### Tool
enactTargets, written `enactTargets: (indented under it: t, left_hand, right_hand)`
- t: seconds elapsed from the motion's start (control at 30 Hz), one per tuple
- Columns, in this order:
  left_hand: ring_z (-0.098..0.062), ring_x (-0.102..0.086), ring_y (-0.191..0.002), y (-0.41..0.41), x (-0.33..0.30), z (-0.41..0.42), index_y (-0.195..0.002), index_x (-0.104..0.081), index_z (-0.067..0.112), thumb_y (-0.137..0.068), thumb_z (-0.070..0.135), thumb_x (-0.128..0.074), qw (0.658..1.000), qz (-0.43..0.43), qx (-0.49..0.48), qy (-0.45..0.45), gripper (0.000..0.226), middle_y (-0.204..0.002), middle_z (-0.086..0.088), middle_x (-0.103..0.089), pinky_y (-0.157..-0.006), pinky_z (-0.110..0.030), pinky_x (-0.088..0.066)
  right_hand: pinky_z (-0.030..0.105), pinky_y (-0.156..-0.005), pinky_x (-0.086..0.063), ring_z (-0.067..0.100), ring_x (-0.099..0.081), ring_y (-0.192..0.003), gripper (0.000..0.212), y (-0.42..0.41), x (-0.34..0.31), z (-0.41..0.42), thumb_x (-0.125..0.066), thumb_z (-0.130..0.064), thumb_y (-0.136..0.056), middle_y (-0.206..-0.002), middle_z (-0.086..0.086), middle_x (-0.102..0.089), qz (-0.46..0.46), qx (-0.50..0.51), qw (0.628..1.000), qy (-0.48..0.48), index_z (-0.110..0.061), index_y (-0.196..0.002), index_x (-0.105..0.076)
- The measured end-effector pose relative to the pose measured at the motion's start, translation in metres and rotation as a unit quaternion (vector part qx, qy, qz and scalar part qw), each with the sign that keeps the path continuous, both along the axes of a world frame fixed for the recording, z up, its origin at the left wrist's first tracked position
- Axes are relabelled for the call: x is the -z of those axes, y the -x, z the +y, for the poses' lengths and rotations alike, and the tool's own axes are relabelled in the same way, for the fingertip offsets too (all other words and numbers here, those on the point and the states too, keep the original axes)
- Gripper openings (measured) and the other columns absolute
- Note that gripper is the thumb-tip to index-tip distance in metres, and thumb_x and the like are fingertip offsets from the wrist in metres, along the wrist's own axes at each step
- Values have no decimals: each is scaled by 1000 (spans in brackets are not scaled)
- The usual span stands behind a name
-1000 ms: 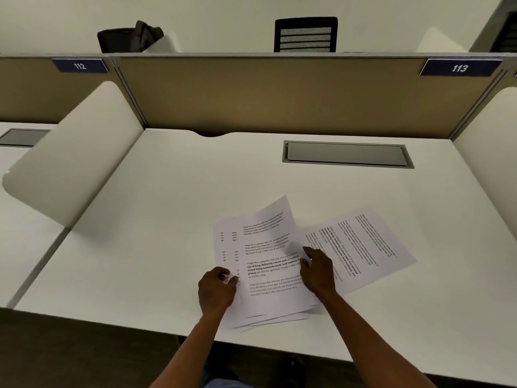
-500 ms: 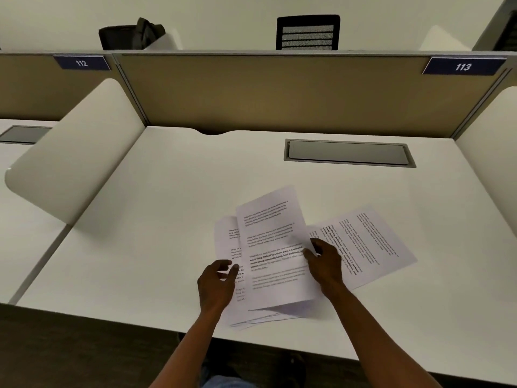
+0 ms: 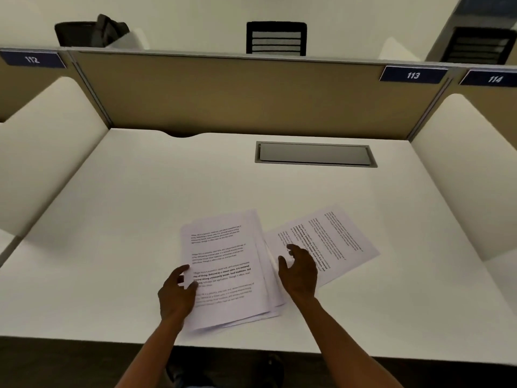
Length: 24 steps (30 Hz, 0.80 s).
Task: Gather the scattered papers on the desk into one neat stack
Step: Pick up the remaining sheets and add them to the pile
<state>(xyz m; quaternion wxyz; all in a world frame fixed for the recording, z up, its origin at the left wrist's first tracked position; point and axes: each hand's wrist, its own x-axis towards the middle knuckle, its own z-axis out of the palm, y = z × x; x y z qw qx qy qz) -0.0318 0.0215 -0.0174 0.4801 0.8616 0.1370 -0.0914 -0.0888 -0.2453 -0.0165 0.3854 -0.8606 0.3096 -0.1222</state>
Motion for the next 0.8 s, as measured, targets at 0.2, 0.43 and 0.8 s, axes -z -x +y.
enactTargets:
  t: [0.2, 0.43, 0.8]
  left_hand:
    - [-38, -54, -119, 4, 9, -6, -124, -64, 15, -82, 15, -75, 995, -54, 1, -80, 44, -125, -20, -61, -102, -49, -45]
    - [-38, -51, -124, 7, 13, -14, -122, -65, 22, -79, 30, -78, 990, 1, 44, -131, 45, -129, -16, -58, -103, -50, -44]
    - [-32, -45, -130, 17, 0, -27, -124, -63, 23, -80, 27, -77, 995, -18, 33, -87, 46, -136, -10, -53, -108, -50, -40]
  right_hand:
    - [42, -115, -30, 22, -28, -143, 76, 25, 19, -38, -63, -57, -83, -153, 4, -36, 151, -142, 973, 104, -21, -146, -40]
    - [41, -111, -34, 25, -35, -139, 74, 31, 23, -43, -61, -58, -81, -147, 6, -44, 145, -171, 960, 168, -19, -142, -46]
    - [34, -53, -54, 25, -67, -78, 48, 27, 24, -40, -68, -35, -69, -93, 2, -73, 141, -194, 925, 296, -16, -113, -68]
